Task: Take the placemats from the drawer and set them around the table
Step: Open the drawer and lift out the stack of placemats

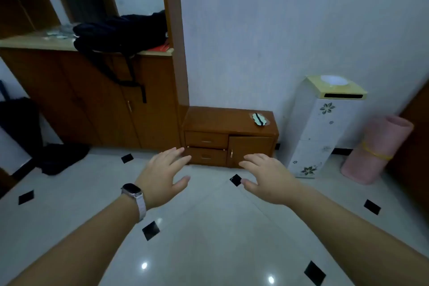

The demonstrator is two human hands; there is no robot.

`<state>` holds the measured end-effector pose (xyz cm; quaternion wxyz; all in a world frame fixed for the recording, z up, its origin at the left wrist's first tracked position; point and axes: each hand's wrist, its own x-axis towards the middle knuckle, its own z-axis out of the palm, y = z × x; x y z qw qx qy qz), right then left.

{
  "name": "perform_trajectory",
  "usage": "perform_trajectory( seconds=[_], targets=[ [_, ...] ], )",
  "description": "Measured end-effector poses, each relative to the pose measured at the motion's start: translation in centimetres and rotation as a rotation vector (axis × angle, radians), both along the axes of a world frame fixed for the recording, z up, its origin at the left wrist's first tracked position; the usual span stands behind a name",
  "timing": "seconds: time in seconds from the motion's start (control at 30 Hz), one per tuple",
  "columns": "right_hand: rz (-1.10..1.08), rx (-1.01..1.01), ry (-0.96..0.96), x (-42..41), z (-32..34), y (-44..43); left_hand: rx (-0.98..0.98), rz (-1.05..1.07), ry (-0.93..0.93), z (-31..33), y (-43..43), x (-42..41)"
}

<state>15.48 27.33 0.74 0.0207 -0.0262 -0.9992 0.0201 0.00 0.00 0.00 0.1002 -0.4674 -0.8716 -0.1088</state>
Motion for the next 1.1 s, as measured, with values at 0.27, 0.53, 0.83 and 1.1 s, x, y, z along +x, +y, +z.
perform_trajectory(
  seconds=[0.27, 0.53, 0.83, 1.1],
  targets=[
    [-0.016, 0.025, -0.048, -12.3, -0.2, 1.0, -0.033, 0.009, -0.070, -2.6, -0.4, -13.3],
    [-0.043, 0.006, -0.052, -20.3, -1.4, 3.3, -0.021, -0.041, -0.090, -3.3, 2.9, -21.7],
    [-0.047, -0.071, -0.075, -28.6, -6.0, 10.3, -0.047, -0.085, -0.119, -5.7, 11.2, -29.5],
    [0.019, -0.201, -0.115, -40.3, -10.6, 19.3, -0.134, 0.059, -0.270, -9.1, 19.4, -37.7]
  ],
)
